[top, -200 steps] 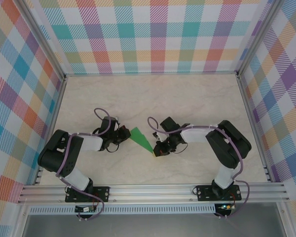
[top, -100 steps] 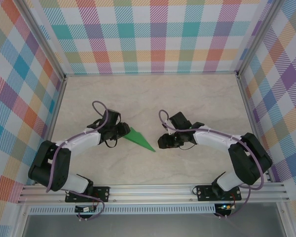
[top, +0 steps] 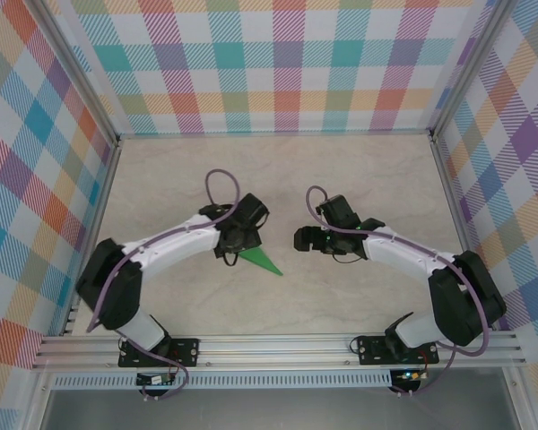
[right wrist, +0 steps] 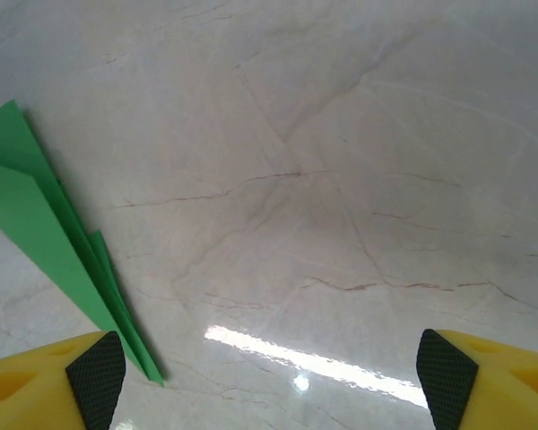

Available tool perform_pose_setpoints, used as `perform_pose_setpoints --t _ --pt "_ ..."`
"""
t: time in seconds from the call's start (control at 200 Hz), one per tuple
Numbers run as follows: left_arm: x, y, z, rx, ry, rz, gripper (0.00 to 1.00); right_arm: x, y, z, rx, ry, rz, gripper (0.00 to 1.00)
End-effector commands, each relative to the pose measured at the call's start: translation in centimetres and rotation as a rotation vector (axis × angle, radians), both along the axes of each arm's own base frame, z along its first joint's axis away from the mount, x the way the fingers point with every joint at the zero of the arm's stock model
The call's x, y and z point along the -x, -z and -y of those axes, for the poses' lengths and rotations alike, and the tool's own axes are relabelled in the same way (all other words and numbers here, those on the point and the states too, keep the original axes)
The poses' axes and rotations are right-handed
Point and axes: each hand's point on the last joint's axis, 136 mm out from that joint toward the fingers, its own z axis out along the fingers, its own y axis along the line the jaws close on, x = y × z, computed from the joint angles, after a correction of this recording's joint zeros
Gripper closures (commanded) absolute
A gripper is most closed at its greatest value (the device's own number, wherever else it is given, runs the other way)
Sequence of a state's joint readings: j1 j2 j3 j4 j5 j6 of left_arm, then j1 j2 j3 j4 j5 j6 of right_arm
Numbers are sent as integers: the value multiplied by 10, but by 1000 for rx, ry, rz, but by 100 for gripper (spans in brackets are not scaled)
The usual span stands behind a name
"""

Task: Fold a paper plane with a square sheet of paper (pick it up from the middle)
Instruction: Turn over a paper plane at the center of the table.

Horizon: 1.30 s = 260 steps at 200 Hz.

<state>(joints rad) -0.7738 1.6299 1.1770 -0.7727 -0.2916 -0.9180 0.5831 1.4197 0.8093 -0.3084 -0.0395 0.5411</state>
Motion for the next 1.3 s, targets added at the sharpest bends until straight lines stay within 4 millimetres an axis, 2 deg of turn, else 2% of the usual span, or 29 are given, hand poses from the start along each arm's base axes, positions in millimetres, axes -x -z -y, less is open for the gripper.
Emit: perform_pose_setpoints --t 0.0,0.085,0.195,0.4,0.58,0.79,1.145,1.295 --pt "5 3 2 -207 -3 -28 19 -3 0 17 28 93 4 12" --pt "-1 12 18 -292 34 -50 15 -2 4 29 41 137 -5 11" --pt "-7 25 32 -317 53 -78 14 1 7 38 44 163 -13 11" --pt "-9 44 33 -351 38 -122 20 3 10 51 68 198 -21 11" --pt "-6 51 28 -355 18 -148 34 3 12 55 71 210 -26 11" --pt "-6 43 23 -314 -9 -126 56 2 14 54 68 212 -37 11" --pt "-4 37 15 -269 -47 -98 76 1 17 50 55 213 -57 12" --pt "-5 26 9 -253 -65 -64 86 2 19 50 58 213 -63 12"
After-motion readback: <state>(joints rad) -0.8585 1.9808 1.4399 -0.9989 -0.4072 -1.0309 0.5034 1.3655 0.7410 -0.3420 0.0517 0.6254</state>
